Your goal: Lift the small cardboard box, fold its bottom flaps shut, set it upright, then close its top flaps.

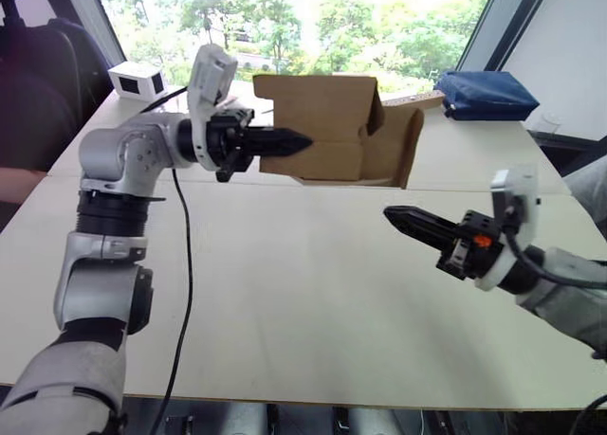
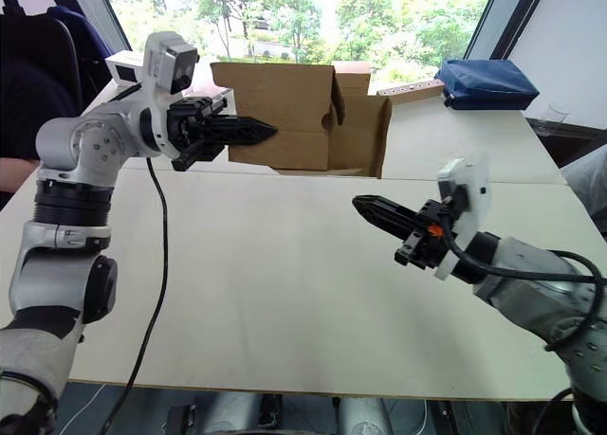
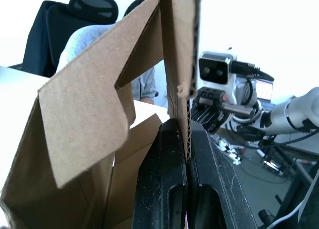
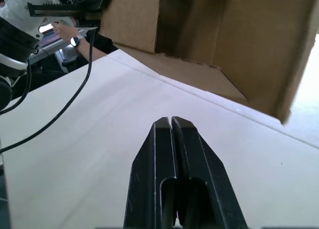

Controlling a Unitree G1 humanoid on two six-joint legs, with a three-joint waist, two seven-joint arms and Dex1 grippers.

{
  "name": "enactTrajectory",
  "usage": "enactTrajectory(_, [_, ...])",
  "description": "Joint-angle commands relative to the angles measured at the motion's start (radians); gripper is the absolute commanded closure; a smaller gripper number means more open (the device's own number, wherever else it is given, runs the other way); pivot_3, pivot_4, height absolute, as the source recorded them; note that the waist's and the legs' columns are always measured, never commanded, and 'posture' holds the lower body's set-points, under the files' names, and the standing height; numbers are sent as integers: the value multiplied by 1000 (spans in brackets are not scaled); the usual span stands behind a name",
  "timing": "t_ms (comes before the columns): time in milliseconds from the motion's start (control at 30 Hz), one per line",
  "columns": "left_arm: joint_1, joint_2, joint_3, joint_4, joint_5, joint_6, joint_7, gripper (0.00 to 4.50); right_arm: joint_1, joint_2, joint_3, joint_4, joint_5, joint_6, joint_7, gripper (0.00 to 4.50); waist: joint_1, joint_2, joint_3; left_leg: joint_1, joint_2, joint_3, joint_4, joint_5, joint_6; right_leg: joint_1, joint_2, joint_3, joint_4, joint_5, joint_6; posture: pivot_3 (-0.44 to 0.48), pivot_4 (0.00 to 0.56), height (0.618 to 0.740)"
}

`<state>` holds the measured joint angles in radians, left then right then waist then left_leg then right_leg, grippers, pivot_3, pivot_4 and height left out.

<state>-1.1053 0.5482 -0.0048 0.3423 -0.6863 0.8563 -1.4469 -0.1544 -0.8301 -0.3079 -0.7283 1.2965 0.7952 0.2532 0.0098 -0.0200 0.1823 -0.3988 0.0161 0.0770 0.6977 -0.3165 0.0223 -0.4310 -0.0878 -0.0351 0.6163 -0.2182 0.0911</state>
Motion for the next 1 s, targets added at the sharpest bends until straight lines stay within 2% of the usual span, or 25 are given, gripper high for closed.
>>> enactTrajectory(33, [-22, 6, 21, -46, -23, 4, -7, 4500, -42, 30, 23, -7, -72, -54, 1, 4463, 1, 0, 0, -1, 0, 0, 0, 0, 0, 0, 0, 0, 0, 0, 0, 0, 150, 740])
enactTrajectory(333, [-11, 16, 21, -63, -25, 19, -19, 4500, -139, 92, 71, 45, -125, -74, -2, 4463, 2, 0, 0, -2, 0, 0, 2, 0, 0, -1, 0, 0, 0, 1, 1, 0, 150, 740])
enactTrajectory(767, [-6, 9, 26, -82, -35, 34, -15, 4500, -149, 138, 106, 64, -223, -98, 51, 4463, 1, 0, 0, -3, 0, 0, 2, 0, 0, -2, 0, 0, 0, 1, 1, 0, 150, 740])
enactTrajectory(1000, [5, 6, 11, -67, -21, 19, -13, 4500, -209, 170, 108, 61, -209, -90, 34, 4463, 1, 0, 0, -3, 0, 0, 2, 0, 0, -2, 0, 0, 0, 1, 1, 0, 150, 740])
